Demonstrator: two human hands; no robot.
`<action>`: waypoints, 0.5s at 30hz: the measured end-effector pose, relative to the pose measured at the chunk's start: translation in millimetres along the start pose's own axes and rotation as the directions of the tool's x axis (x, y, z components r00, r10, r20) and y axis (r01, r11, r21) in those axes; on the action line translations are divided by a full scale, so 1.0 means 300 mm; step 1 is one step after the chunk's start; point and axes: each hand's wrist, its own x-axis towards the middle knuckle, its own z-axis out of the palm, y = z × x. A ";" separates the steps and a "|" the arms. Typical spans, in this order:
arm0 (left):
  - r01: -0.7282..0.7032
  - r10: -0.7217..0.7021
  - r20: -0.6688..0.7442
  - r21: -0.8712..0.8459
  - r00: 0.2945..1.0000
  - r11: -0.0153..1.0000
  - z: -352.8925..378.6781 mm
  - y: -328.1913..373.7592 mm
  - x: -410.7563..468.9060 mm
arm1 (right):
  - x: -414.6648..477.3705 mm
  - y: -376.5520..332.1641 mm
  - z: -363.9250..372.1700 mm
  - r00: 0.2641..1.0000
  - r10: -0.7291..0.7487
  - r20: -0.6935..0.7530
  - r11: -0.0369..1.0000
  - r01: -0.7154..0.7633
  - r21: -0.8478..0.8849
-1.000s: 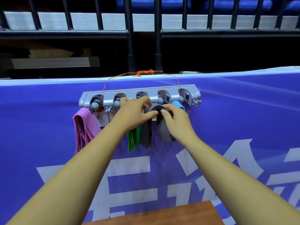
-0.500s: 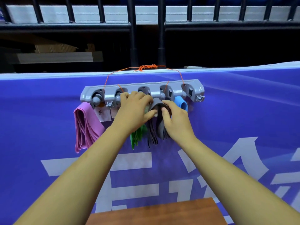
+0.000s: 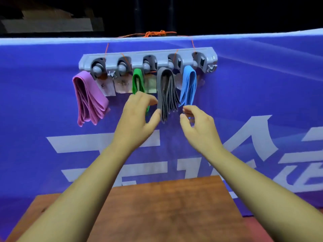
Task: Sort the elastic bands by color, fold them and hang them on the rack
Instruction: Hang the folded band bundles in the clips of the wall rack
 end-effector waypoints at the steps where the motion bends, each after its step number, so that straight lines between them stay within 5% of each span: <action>1: 0.036 -0.034 0.046 -0.045 0.998 0.998 0.018 0.005 -0.070 | -0.052 0.053 0.009 0.997 0.047 0.055 0.998 -0.045 -0.035; 5: 0.291 -0.241 0.342 -0.101 0.908 0.952 0.177 -0.027 -0.394 | -0.277 0.311 0.062 0.929 0.249 0.276 0.955 -0.187 -0.232; 10: 0.565 -0.469 0.636 0.063 0.612 0.823 0.392 -0.048 -0.764 | -0.579 0.590 0.095 0.794 0.471 0.385 0.861 -0.317 -0.398; 15: 0.634 -0.484 0.800 0.175 0.353 0.753 0.555 0.025 -1.016 | -0.841 0.779 0.085 0.616 0.637 0.464 0.763 -0.414 -0.497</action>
